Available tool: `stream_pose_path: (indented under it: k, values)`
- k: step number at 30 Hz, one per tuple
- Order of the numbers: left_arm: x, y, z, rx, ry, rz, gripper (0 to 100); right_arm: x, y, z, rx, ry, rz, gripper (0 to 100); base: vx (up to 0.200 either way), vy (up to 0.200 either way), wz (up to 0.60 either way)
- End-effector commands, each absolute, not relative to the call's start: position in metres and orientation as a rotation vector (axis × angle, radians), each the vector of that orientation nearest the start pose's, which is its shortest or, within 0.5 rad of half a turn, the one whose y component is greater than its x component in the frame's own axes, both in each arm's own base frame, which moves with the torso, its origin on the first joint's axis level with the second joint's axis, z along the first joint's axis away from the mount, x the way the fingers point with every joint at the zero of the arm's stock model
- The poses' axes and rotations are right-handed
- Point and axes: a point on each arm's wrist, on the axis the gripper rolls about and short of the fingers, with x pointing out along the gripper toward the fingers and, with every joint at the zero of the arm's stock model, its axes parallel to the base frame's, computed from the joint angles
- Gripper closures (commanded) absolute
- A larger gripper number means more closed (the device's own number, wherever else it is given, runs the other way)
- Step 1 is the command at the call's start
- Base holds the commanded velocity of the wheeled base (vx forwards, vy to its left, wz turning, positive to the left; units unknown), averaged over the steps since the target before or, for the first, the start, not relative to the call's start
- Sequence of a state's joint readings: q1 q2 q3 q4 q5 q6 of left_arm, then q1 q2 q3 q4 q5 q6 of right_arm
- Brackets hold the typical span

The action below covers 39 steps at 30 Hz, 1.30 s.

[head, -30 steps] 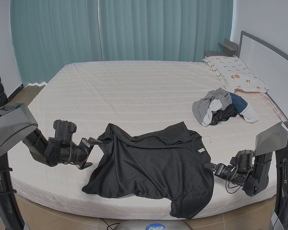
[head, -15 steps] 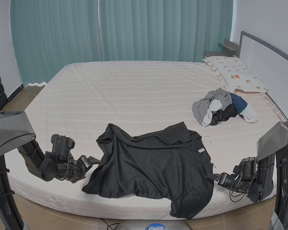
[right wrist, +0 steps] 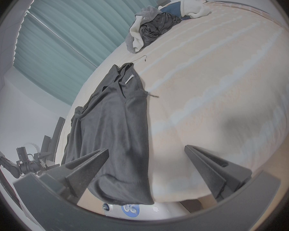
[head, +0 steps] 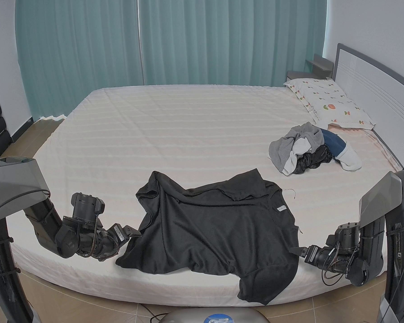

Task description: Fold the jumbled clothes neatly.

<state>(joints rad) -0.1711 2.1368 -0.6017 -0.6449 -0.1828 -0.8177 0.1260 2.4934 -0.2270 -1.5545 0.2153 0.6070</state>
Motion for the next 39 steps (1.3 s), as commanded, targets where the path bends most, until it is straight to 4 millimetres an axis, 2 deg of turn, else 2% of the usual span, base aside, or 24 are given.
stream_pose_path:
  k: [1,5,14,24,30,31,39]
  values:
    - [0.3,-0.056,0.0,-0.748,0.98,0.066,0,0.26,0.039,-0.068,0.606,0.788,0.107,0,0.0,0.0,0.0]
    - [0.3,-0.056,-0.004,-0.703,0.965,0.104,0,0.261,0.039,-0.069,0.606,0.787,0.109,0,0.0,0.0,0.0]
    - [0.3,-0.067,-0.026,-0.608,0.996,0.16,0,0.269,0.047,-0.068,0.604,0.76,0.143,0,0.0,0.0,0.0]
    - [0.316,-0.072,-0.026,-0.614,0.959,0.147,0,0.277,0.059,-0.07,0.591,0.741,0.182,0,0.0,0.0,0.0]
    - [0.321,-0.073,-0.027,-0.616,0.951,0.143,0,0.277,0.06,-0.071,0.588,0.74,0.186,0,0.0,0.0,0.0]
    - [0.322,-0.073,-0.027,-0.616,0.949,0.142,100,0.277,0.06,-0.071,0.588,0.74,0.186,0,0.0,0.0,0.0]
    - [0.318,-0.072,-0.029,-0.602,0.954,0.173,100,0.279,0.063,-0.071,0.581,0.735,0.202,0,0.0,0.0,0.0]
